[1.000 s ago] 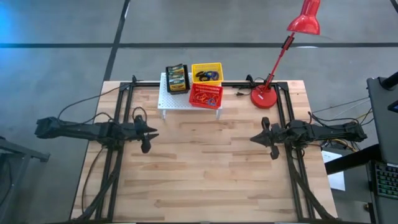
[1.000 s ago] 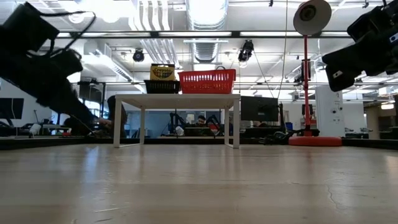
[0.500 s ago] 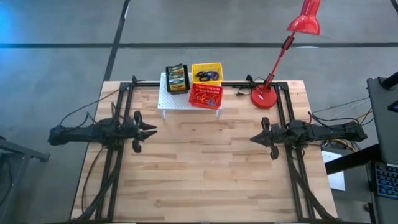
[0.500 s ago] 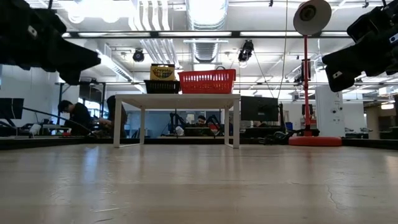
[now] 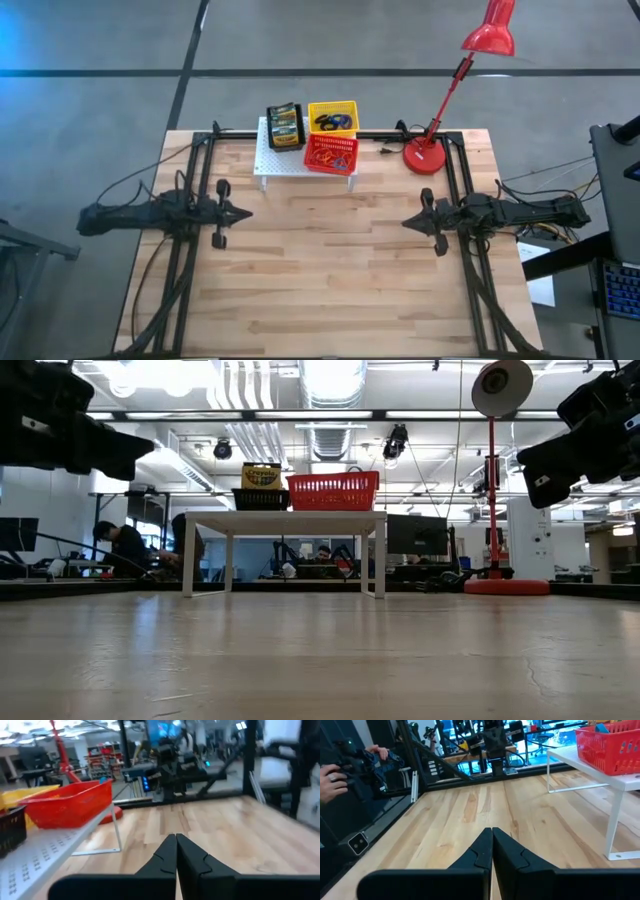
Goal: Pick & Place Office Desk Supplies
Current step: Return to Home Position
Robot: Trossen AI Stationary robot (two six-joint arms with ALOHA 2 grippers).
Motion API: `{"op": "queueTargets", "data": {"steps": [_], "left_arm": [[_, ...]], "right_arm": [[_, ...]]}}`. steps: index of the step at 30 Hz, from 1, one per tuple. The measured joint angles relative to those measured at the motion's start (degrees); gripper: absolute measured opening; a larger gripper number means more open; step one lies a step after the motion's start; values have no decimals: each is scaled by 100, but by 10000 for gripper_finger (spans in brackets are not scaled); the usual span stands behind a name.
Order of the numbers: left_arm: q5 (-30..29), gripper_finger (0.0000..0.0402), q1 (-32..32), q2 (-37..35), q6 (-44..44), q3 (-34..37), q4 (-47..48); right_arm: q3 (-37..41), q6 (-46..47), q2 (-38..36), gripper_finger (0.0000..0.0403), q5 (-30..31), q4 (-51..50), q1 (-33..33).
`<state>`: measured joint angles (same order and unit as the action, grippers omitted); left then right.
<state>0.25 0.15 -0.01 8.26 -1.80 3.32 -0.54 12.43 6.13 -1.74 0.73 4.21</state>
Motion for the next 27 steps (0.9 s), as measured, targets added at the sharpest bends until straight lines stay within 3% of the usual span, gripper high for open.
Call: {"op": "queueTargets", "data": {"steps": [5,27], "left_arm": [[-16,1,291,-2,-802,162,-414],[-42,23,295,63,-1111,164,-423]], "right_arm": [[0,0,0,8,-2,-2,0],[0,0,0,8,-4,-4,0]]}}
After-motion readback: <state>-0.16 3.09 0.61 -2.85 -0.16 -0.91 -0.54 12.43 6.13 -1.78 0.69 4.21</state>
